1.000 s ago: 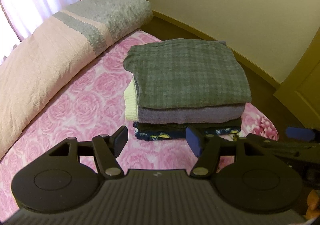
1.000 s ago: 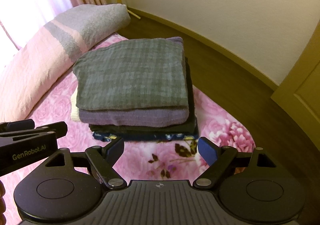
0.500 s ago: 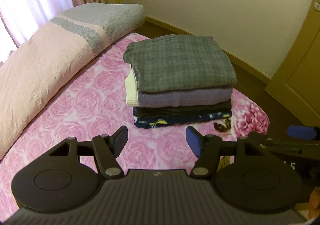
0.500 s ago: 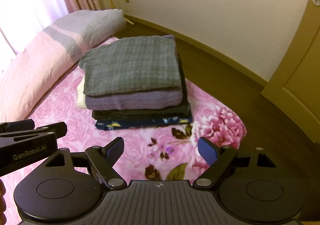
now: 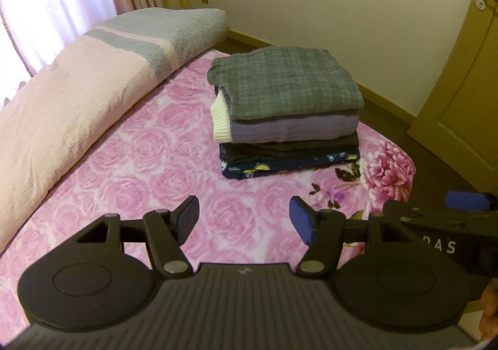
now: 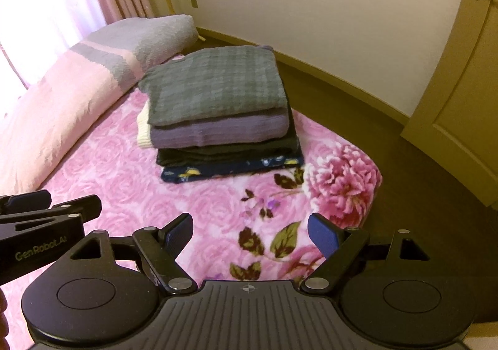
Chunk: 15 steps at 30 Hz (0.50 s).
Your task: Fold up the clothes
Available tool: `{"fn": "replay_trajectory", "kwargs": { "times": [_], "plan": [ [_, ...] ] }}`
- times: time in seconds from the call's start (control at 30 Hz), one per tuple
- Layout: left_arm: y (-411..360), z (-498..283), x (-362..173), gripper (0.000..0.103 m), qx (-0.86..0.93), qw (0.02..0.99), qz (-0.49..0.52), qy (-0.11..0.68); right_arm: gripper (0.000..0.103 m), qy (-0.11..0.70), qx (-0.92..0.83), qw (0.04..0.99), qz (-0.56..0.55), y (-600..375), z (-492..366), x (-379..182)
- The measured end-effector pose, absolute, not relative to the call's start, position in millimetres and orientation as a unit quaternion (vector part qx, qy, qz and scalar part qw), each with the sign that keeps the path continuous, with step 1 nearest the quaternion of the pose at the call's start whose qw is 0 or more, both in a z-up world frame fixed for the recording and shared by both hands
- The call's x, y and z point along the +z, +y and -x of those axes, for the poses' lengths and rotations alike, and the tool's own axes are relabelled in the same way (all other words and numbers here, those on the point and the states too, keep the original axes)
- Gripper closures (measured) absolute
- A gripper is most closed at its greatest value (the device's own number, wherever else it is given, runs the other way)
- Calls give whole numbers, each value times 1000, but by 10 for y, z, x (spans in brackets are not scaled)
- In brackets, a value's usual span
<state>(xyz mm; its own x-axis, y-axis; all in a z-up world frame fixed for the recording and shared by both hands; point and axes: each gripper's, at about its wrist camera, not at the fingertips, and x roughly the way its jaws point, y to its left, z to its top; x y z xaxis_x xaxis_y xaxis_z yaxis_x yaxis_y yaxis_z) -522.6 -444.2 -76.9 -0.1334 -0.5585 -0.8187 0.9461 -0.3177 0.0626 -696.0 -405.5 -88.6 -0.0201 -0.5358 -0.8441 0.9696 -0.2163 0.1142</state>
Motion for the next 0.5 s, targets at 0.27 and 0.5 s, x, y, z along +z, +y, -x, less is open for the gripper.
{"fn": "replay_trajectory", "kwargs": {
  "times": [0.27,0.5],
  "plan": [
    [-4268,5094,-692,42,-718,528,-387,237,19,257,-666,572,-404,-3921,6840,-825],
    [-4280,5127,-690,42,-722,529,-382,229,19,256,-666,574,-402,-3900,6812,-806]
  ]
}}
